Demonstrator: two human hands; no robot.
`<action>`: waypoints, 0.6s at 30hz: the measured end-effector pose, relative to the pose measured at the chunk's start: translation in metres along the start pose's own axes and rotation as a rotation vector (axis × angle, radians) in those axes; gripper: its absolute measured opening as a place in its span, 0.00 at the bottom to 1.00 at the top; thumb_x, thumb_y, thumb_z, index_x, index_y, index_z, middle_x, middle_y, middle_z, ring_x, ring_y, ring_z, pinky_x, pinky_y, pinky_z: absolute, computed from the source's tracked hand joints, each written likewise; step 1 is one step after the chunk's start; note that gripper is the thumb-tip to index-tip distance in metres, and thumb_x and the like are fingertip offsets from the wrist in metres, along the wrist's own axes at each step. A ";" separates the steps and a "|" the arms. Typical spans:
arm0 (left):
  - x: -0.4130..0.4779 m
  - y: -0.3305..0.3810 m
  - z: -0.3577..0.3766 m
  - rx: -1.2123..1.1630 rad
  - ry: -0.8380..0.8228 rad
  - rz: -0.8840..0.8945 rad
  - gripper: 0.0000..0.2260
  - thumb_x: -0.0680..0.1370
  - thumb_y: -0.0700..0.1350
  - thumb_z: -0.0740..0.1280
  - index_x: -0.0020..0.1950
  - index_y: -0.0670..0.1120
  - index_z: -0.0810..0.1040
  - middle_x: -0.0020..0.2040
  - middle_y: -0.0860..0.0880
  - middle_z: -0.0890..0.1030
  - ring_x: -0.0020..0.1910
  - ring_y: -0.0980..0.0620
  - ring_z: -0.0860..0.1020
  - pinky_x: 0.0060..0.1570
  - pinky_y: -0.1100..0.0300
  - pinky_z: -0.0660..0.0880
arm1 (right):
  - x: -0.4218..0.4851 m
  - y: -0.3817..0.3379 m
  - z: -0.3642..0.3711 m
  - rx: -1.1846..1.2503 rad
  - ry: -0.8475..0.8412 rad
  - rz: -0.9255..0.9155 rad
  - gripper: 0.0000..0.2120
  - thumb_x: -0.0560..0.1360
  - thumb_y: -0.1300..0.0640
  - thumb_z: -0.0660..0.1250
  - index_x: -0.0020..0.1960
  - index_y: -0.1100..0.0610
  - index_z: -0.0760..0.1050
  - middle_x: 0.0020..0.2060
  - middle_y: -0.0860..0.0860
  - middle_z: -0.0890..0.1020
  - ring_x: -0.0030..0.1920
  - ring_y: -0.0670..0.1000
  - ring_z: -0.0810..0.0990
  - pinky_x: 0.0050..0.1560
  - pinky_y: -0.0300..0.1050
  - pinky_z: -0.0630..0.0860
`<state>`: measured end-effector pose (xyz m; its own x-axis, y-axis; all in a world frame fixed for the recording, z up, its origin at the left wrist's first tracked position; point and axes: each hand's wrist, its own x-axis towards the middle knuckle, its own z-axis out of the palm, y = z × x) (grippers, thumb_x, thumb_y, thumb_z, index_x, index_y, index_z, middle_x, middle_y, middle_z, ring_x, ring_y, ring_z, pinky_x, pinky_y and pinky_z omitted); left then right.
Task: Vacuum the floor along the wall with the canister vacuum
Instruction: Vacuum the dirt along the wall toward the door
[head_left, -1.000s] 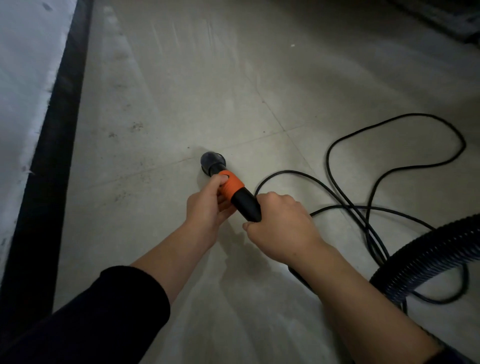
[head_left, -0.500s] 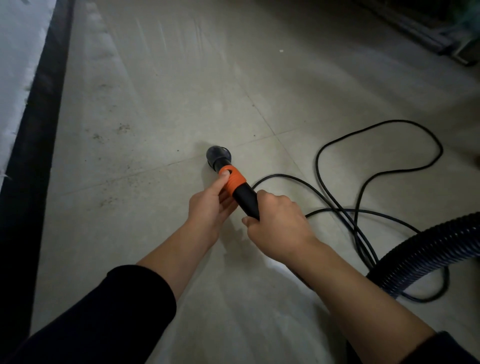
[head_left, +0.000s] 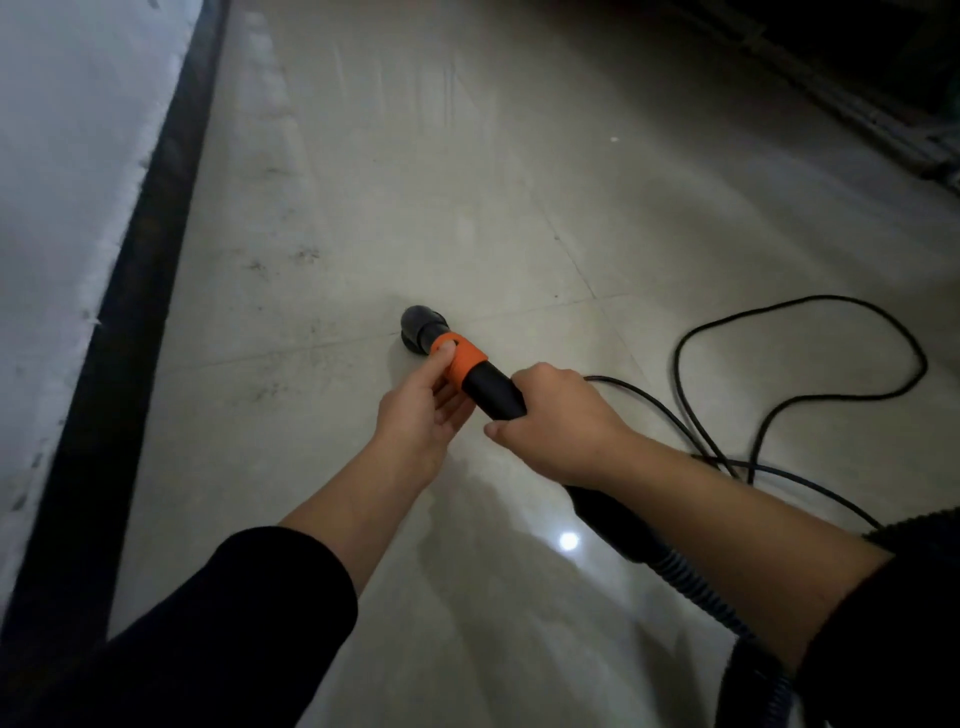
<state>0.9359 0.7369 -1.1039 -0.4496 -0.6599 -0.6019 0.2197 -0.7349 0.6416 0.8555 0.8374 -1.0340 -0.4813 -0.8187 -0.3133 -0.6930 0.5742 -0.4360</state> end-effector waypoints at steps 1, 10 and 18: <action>-0.002 0.001 -0.004 -0.004 -0.014 -0.008 0.22 0.76 0.48 0.70 0.65 0.38 0.75 0.57 0.42 0.81 0.55 0.47 0.81 0.48 0.59 0.79 | 0.000 0.000 0.004 0.006 0.000 -0.003 0.13 0.74 0.54 0.68 0.37 0.53 0.65 0.34 0.50 0.73 0.33 0.49 0.73 0.28 0.41 0.63; -0.003 0.006 -0.001 -0.013 -0.074 -0.036 0.17 0.78 0.48 0.68 0.63 0.39 0.76 0.52 0.43 0.82 0.53 0.49 0.81 0.50 0.60 0.78 | 0.016 0.002 0.000 0.242 -0.008 0.031 0.09 0.73 0.54 0.71 0.47 0.60 0.78 0.39 0.57 0.82 0.42 0.58 0.83 0.43 0.50 0.79; 0.007 0.019 0.002 -0.006 -0.034 -0.011 0.19 0.80 0.50 0.65 0.65 0.39 0.75 0.59 0.42 0.81 0.56 0.47 0.80 0.47 0.58 0.79 | 0.035 -0.009 0.006 0.243 0.046 0.004 0.09 0.73 0.53 0.71 0.49 0.58 0.78 0.40 0.56 0.82 0.44 0.57 0.82 0.46 0.50 0.79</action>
<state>0.9351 0.7189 -1.0949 -0.4814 -0.6460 -0.5923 0.2197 -0.7432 0.6320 0.8481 0.8038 -1.0456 -0.5116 -0.8128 -0.2786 -0.5441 0.5575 -0.6270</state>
